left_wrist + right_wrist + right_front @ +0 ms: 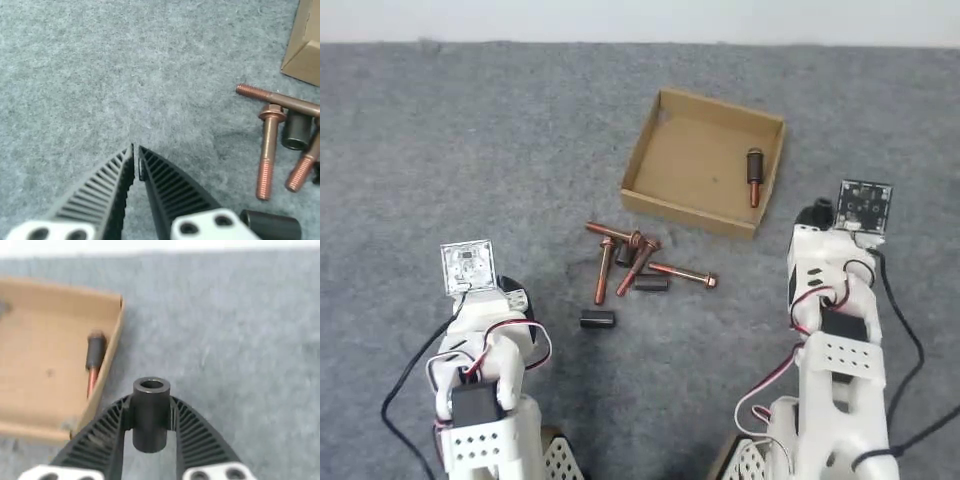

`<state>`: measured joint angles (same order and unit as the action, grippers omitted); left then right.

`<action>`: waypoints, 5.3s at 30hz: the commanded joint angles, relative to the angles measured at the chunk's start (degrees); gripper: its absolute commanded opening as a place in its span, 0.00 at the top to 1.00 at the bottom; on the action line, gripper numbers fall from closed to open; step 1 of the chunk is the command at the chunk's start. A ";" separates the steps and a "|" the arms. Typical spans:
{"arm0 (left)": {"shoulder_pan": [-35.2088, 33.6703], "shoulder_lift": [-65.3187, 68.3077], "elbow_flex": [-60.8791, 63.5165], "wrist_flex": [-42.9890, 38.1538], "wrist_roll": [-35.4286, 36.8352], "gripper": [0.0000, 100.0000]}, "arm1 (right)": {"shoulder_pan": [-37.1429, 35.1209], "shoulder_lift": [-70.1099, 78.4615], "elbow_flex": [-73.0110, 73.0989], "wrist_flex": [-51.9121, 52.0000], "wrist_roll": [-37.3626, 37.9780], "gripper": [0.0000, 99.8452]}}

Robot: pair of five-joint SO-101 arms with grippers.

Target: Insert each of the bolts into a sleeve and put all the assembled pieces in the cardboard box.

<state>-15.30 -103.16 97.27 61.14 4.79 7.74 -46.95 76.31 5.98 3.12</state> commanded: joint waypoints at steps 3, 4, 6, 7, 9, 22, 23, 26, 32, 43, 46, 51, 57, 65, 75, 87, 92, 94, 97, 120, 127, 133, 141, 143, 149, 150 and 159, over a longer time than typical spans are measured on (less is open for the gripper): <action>-0.09 -0.88 -0.75 -1.93 -0.53 0.99 | 0.92 -2.42 1.32 -13.67 0.79 0.99; -0.09 -0.88 -0.75 -1.93 -0.53 0.99 | 0.92 -2.42 1.41 -15.43 0.79 0.99; -0.09 -0.88 -0.75 -1.85 -0.53 0.99 | 0.84 -2.42 1.23 -17.98 0.79 0.99; -0.09 -0.79 -0.75 -1.85 -0.53 0.99 | 0.75 -2.33 0.97 -18.86 0.79 0.99; -0.09 -0.79 -0.75 -1.85 -0.53 0.99 | 0.57 -2.33 0.53 -20.79 0.70 0.99; -0.09 -0.70 -0.75 -1.76 -0.53 0.99 | 0.92 23.43 -12.75 -44.26 0.88 0.99; -0.09 -0.70 -0.75 -1.76 -0.53 0.99 | 0.92 25.98 -13.45 -46.73 0.88 0.99; -0.09 -0.70 -0.75 -1.76 -0.53 0.99 | 0.92 33.45 -15.65 -52.26 0.88 0.99; -0.09 -0.70 -0.75 -1.76 -0.53 0.99 | 0.92 49.80 -22.15 -61.67 0.70 0.99; -0.09 -0.70 -0.75 -1.76 -0.53 0.99 | 1.63 72.57 -28.13 -83.74 0.97 0.99; -0.09 -0.70 -0.75 -1.76 -0.53 0.99 | 2.24 74.95 -25.76 -88.48 0.97 0.99; -0.09 -0.70 -0.75 -2.02 -0.53 0.99 | 1.80 76.44 -18.20 -98.51 0.97 0.99; -0.09 -0.70 -0.75 -1.93 -0.53 0.99 | 0.04 76.18 -10.37 -104.40 0.97 0.99; -0.09 -0.70 -0.75 -1.93 -0.53 0.99 | -2.42 75.82 -1.49 -106.77 0.97 0.99; -0.09 -0.70 -0.75 -2.02 -0.53 0.99 | -9.54 75.82 3.34 -106.86 0.88 0.99; -0.09 -0.70 -0.75 -2.11 -0.53 0.99 | -22.90 63.43 14.68 -106.86 0.53 0.99; -0.09 -0.70 -0.75 -1.85 -0.53 0.99 | -26.51 62.55 15.65 -106.86 0.53 0.99; -0.09 -0.70 -0.75 -1.85 -0.53 0.99 | -26.68 62.55 16.18 -106.86 0.53 0.99; -0.09 -0.70 -0.75 -1.85 -0.53 0.99 | -27.21 62.55 16.62 -106.86 0.53 0.99; 1.67 -0.88 -0.84 -5.01 -0.44 0.99 | -27.12 67.47 15.82 -106.68 0.53 0.99; 1.85 -0.44 -5.76 -0.88 -3.60 0.99 | -26.95 67.74 15.74 -106.68 0.53 0.99; 2.02 -0.35 -11.12 3.52 -4.75 0.99 | -26.95 67.74 15.74 -106.68 0.53 0.99; 8.18 17.32 -26.24 6.24 -4.48 0.99 | -26.95 67.74 15.74 -106.33 0.53 0.99; 9.41 24.62 -30.55 5.98 -4.48 0.99 | -26.86 67.74 15.74 -106.33 0.53 0.99; 12.75 39.47 -41.54 5.89 -3.69 0.99 | -26.86 67.74 15.65 -106.33 0.53 0.99; 13.63 41.05 -42.59 5.89 -2.29 0.99 | -26.86 67.74 15.65 -106.33 0.53 0.99; 21.54 53.19 -45.32 4.22 5.19 0.88 | -26.86 67.74 15.65 -106.33 0.53 0.99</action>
<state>3.87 -55.25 55.16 67.12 8.31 -19.08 20.92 91.34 -98.99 3.30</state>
